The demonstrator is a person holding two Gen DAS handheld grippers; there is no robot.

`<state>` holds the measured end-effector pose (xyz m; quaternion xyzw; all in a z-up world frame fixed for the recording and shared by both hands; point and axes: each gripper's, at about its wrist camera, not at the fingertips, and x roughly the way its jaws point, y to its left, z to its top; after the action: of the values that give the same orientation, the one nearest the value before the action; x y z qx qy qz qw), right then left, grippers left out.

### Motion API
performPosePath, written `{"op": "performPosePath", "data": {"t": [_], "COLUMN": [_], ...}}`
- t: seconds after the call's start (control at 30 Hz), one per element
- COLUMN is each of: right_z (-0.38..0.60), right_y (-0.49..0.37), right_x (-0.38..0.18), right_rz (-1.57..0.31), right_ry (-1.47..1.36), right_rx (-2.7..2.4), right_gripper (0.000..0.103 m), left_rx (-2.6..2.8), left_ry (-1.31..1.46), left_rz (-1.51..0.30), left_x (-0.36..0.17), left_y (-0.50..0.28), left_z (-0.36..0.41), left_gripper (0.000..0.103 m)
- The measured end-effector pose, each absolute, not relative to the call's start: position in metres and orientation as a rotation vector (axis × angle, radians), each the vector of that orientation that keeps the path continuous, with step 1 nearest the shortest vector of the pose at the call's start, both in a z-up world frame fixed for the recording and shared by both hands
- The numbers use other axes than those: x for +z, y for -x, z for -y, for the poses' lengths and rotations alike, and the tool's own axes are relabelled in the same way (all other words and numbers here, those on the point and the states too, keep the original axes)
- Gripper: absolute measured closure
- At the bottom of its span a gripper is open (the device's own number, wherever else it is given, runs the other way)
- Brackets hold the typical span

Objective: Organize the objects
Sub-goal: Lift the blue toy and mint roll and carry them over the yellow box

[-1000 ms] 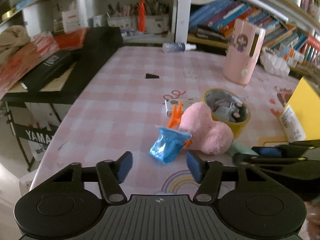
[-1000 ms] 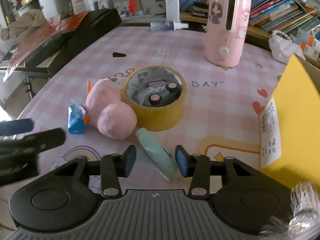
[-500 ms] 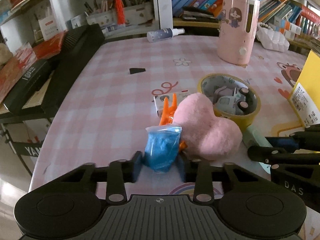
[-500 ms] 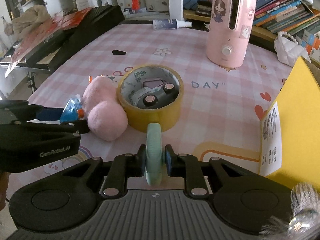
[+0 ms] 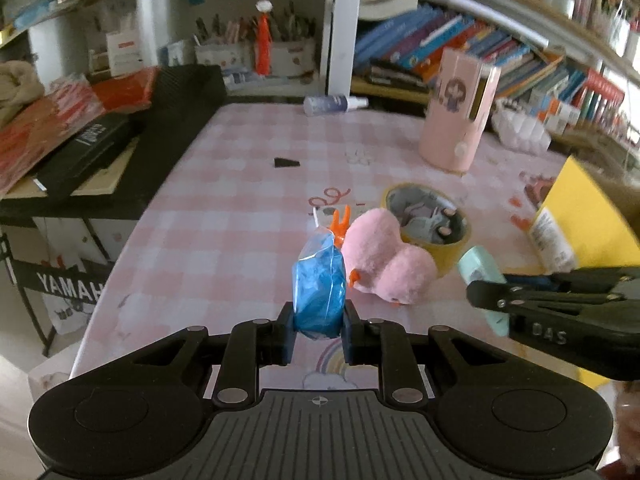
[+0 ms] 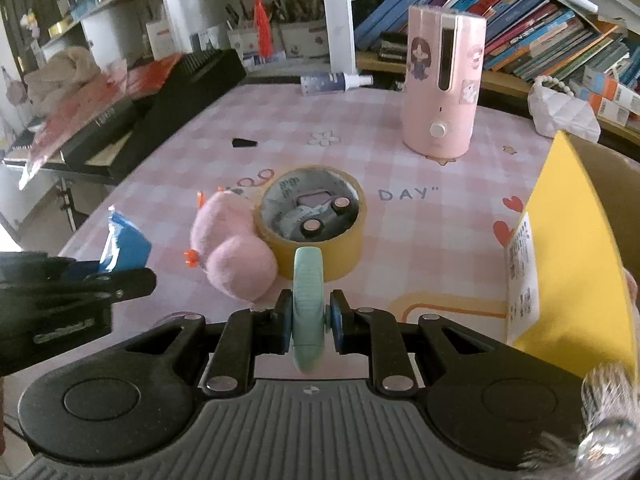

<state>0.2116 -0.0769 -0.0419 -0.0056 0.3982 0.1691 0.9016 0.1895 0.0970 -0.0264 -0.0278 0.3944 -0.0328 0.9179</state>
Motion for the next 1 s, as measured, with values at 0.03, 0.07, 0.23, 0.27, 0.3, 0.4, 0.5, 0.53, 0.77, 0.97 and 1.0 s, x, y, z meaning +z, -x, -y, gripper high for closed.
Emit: {"op": "performPosePath", "data": {"t": [0.03, 0.07, 0.23, 0.27, 0.3, 0.4, 0.5, 0.53, 0.77, 0.97, 1.0], "right_z": [0.076, 0.075, 0.072, 0.072, 0.071, 0.069, 0.066, 0.065, 0.055, 0.056, 0.057], "right_y": [-0.207, -0.203, -0.179, -0.175, -0.170, -0.155, -0.140, -0.135, -0.092, -0.057, -0.050], "right_x": [-0.039, -0.036, -0.019, -0.016, -0.014, -0.013, -0.014, -0.014, -0.013, -0.011, -0.011], "right_rz": [-0.817, -0.810, -0.756, -0.748, -0.742, -0.748, -0.755, -0.755, -0.751, -0.741, -0.738], "right_ry": [0.008, 0.006, 0.010, 0.011, 0.012, 0.011, 0.009, 0.012, 0.030, 0.023, 0.021], "right_rx": [0.352, 0.354, 0.367, 0.368, 0.368, 0.363, 0.361, 0.362, 0.373, 0.360, 0.357], "right_gripper": [0.085, 0.085, 0.085, 0.085, 0.085, 0.085, 0.085, 0.085, 0.085, 0.085, 0.085], "left_rx": [-0.069, -0.072, -0.078, -0.079, -0.083, -0.095, -0.107, -0.111, -0.130, -0.146, -0.152], "left_ry": [0.068, 0.076, 0.096, 0.095, 0.094, 0.091, 0.090, 0.090, 0.086, 0.076, 0.072], "left_rz": [-0.803, -0.793, -0.747, -0.741, -0.738, -0.736, -0.733, -0.733, -0.727, -0.715, -0.713], "left_x": [-0.022, -0.018, -0.003, -0.002, -0.001, -0.002, -0.003, -0.004, -0.003, 0.001, 0.001], "left_y": [-0.185, -0.179, -0.153, -0.148, -0.142, -0.127, -0.111, -0.105, -0.063, -0.035, -0.030], "left_z": [-0.099, -0.102, -0.109, -0.110, -0.110, -0.110, -0.110, -0.110, -0.111, -0.111, -0.110], "left_gripper": [0.083, 0.083, 0.083, 0.083, 0.083, 0.083, 0.083, 0.083, 0.083, 0.083, 0.083]}}
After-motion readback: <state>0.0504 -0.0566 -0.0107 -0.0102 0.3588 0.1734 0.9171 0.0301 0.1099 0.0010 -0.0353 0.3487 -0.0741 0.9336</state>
